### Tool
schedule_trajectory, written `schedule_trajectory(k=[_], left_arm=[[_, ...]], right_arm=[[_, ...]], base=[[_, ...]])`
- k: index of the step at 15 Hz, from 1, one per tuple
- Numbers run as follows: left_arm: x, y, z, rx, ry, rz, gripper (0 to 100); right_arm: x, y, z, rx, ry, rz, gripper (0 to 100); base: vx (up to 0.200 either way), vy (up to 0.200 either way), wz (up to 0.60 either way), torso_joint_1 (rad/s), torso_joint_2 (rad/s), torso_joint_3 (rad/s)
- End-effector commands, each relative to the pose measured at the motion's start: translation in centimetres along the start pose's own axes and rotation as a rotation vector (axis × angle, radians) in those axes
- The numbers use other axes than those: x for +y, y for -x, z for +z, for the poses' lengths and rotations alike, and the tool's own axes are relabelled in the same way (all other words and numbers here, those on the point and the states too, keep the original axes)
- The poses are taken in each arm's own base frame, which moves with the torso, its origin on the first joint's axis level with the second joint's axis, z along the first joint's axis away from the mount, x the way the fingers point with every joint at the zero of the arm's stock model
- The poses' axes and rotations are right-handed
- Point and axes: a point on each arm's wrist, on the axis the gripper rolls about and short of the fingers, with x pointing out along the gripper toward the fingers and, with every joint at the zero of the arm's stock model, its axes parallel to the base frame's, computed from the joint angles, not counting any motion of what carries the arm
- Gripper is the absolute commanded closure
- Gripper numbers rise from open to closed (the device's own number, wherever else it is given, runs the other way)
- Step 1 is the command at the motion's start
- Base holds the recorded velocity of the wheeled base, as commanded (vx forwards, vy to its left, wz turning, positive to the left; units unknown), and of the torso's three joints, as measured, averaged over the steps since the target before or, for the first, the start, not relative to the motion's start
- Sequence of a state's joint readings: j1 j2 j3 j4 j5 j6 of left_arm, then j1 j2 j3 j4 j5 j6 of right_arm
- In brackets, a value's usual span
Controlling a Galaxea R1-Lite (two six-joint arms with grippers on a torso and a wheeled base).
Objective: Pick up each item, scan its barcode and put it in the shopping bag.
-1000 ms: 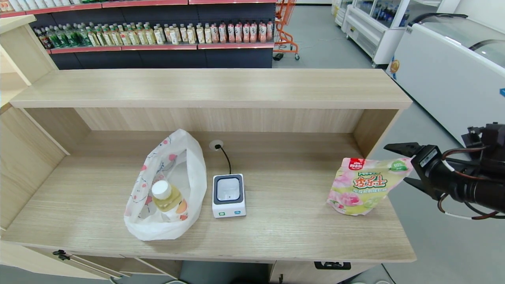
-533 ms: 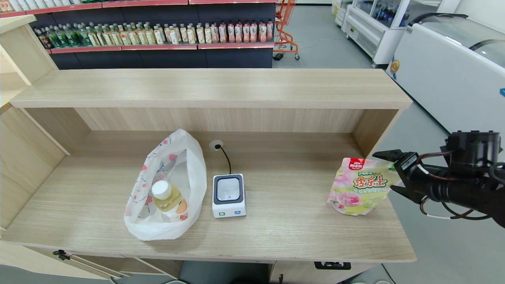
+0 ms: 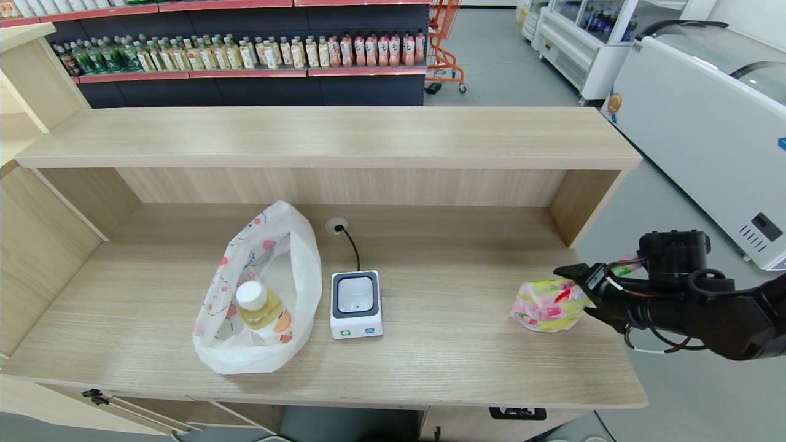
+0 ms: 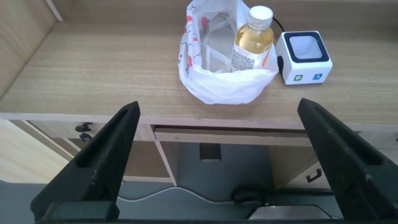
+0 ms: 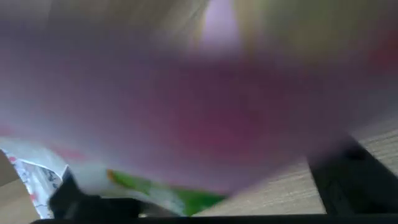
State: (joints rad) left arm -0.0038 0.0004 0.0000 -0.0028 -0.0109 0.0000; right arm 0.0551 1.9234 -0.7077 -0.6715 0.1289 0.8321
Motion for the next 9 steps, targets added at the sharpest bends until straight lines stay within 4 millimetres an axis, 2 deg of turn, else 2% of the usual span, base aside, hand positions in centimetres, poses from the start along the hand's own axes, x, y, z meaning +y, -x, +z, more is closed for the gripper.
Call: schedule_trajectory(k=[1,5,7,9], left_arm=[[0.0,0.0,0.0,-0.001,0.000,-0.001,0],[0.0,0.0,0.0,0.001,0.000,-0.001,0],[0.0,0.0,0.0,-0.001,0.000,-0.001,0],[0.0,0.0,0.0,0.001,0.000,0.001,0]], right_arm=[[-1.0,-1.3,-0.8,0.038,0.030,-0.038,100],[-1.4,-1.5,-1.0,0.053,0.264,-0.047,100],[-0.9,-0.4,-1.0,0.022,0.389,-0.020,100],[0.8,1.7,-1.1,-0.042,0.527,0.066,100]], base=[[0.000,0.000,0.00,0.000,0.00,0.000],[0.000,0.000,0.00,0.000,0.00,0.000],[0.000,0.000,0.00,0.000,0.00,0.000],[0.000,0.000,0.00,0.000,0.00,0.000]])
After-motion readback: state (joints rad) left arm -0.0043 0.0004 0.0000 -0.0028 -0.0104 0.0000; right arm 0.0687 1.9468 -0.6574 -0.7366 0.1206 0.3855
